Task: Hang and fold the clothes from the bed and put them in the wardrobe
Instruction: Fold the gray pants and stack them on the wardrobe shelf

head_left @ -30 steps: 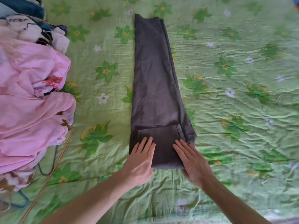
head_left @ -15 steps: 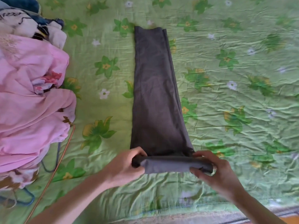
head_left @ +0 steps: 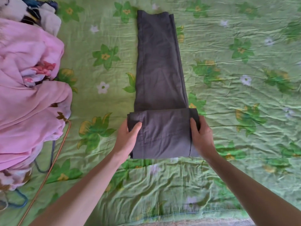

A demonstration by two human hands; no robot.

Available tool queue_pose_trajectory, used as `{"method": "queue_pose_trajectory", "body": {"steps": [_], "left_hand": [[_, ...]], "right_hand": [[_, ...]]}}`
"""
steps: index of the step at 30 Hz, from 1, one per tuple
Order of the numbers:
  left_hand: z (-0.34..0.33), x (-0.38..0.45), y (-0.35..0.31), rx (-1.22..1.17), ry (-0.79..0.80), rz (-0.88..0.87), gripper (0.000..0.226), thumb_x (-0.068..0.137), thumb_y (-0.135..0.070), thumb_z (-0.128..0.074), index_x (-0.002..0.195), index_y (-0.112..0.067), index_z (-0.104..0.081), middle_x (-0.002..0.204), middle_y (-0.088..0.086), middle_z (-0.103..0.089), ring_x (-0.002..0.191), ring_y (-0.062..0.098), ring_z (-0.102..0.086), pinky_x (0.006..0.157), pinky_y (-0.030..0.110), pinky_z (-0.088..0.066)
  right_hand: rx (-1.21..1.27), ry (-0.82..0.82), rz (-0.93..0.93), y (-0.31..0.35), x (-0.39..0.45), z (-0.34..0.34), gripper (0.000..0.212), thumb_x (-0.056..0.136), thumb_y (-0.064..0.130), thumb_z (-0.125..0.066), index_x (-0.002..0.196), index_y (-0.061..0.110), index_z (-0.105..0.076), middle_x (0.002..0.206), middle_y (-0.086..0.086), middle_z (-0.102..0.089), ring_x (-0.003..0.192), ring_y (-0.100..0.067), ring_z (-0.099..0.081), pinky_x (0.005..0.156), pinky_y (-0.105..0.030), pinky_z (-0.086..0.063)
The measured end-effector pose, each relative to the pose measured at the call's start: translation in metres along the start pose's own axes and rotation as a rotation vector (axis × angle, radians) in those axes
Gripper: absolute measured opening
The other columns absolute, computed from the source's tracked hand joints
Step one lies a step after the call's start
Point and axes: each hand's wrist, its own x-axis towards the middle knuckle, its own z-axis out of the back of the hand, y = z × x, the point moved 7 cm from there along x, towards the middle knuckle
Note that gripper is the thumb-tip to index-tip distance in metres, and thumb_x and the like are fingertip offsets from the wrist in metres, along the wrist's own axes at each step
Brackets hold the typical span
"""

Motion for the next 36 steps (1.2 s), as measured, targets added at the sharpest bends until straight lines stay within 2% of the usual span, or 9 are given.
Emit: {"method": "queue_pose_trajectory", "body": {"steps": [4,6,9,13,17,22,27,32,36], "left_hand": [[-0.001,0.017,0.001,0.219,-0.042,-0.129,0.019,0.101,-0.029,-0.069,0.118,-0.02,-0.068,0.106,-0.008,-0.075,0.1,0.008,-0.071,0.092,0.037,-0.056],[-0.001,0.011,-0.006,0.412,-0.125,-0.228,0.038,0.1,-0.033,-0.069,0.131,-0.014,-0.059,0.12,0.001,-0.069,0.113,0.021,-0.066,0.099,0.039,-0.054],[-0.009,-0.018,-0.027,0.839,-0.294,-0.559,0.057,0.101,-0.03,-0.065,0.148,-0.005,-0.046,0.135,0.015,-0.052,0.124,0.033,-0.051,0.107,0.044,-0.044],[-0.051,-0.045,-0.007,1.173,0.083,-0.889,0.05,0.109,-0.035,-0.046,0.15,-0.007,-0.051,0.152,0.015,-0.049,0.142,0.034,-0.047,0.122,0.05,-0.034],[-0.053,-0.035,0.017,1.262,0.267,-0.821,0.063,0.109,-0.051,-0.038,0.159,-0.013,-0.042,0.167,0.012,-0.035,0.157,0.029,-0.029,0.129,0.049,-0.022],[-0.047,-0.025,0.023,1.427,0.404,-0.799,0.097,0.092,-0.073,-0.051,0.164,-0.011,-0.03,0.173,0.017,-0.018,0.161,0.034,-0.016,0.13,0.051,-0.018],[-0.057,-0.03,0.02,1.632,0.455,-0.699,0.11,0.073,-0.053,-0.082,0.158,0.0,-0.037,0.167,0.03,-0.025,0.154,0.047,-0.028,0.125,0.059,-0.028],[-0.07,-0.04,0.006,1.579,0.408,-0.572,0.084,0.098,-0.031,-0.055,0.164,-0.001,-0.014,0.173,0.026,-0.003,0.161,0.042,-0.003,0.13,0.056,-0.011],[-0.063,-0.048,-0.001,1.462,0.461,-0.501,0.081,0.104,-0.029,-0.049,0.166,-0.006,-0.003,0.175,0.017,0.008,0.162,0.033,0.009,0.132,0.049,-0.002]], "right_hand": [[-0.081,-0.087,-0.04,-0.005,0.001,-0.006,0.022,0.108,0.027,-0.051,0.109,0.006,-0.055,0.083,-0.01,-0.064,0.076,-0.038,-0.061,0.057,-0.037,-0.036],[-0.196,-0.198,0.055,0.005,-0.005,-0.003,0.034,0.108,0.025,-0.05,0.137,0.007,-0.053,0.117,-0.016,-0.064,0.103,-0.036,-0.061,0.078,-0.038,-0.045],[-0.434,-0.209,0.463,0.029,-0.022,-0.007,0.052,0.107,0.028,-0.05,0.154,0.007,-0.044,0.15,-0.016,-0.047,0.135,-0.031,-0.047,0.112,-0.042,-0.037],[-0.582,0.16,0.718,0.017,-0.036,-0.036,0.061,0.11,0.047,-0.032,0.16,0.012,-0.037,0.169,-0.004,-0.031,0.159,-0.02,-0.021,0.125,-0.048,-0.028],[-0.676,0.32,0.635,-0.002,-0.026,-0.049,0.065,0.11,0.054,-0.025,0.165,0.02,-0.022,0.174,0.005,-0.013,0.161,-0.014,-0.006,0.128,-0.045,-0.02],[-0.709,0.343,0.595,-0.003,-0.022,-0.055,0.068,0.109,0.058,-0.019,0.167,0.023,-0.016,0.174,0.006,-0.009,0.16,-0.011,-0.001,0.129,-0.041,-0.013],[-0.653,0.294,0.671,0.007,-0.033,-0.043,0.076,0.106,0.059,-0.032,0.163,0.01,-0.026,0.172,-0.005,-0.02,0.161,-0.02,-0.009,0.128,-0.05,-0.019],[-0.638,0.312,0.776,0.004,-0.058,-0.032,0.101,0.09,0.068,-0.064,0.161,0.005,-0.03,0.171,-0.012,-0.023,0.16,-0.028,-0.017,0.127,-0.051,-0.022],[-0.707,0.327,0.723,-0.003,-0.059,-0.019,0.111,0.072,0.036,-0.085,0.163,0.009,-0.028,0.172,-0.011,-0.019,0.16,-0.029,-0.016,0.125,-0.049,-0.026]]}}
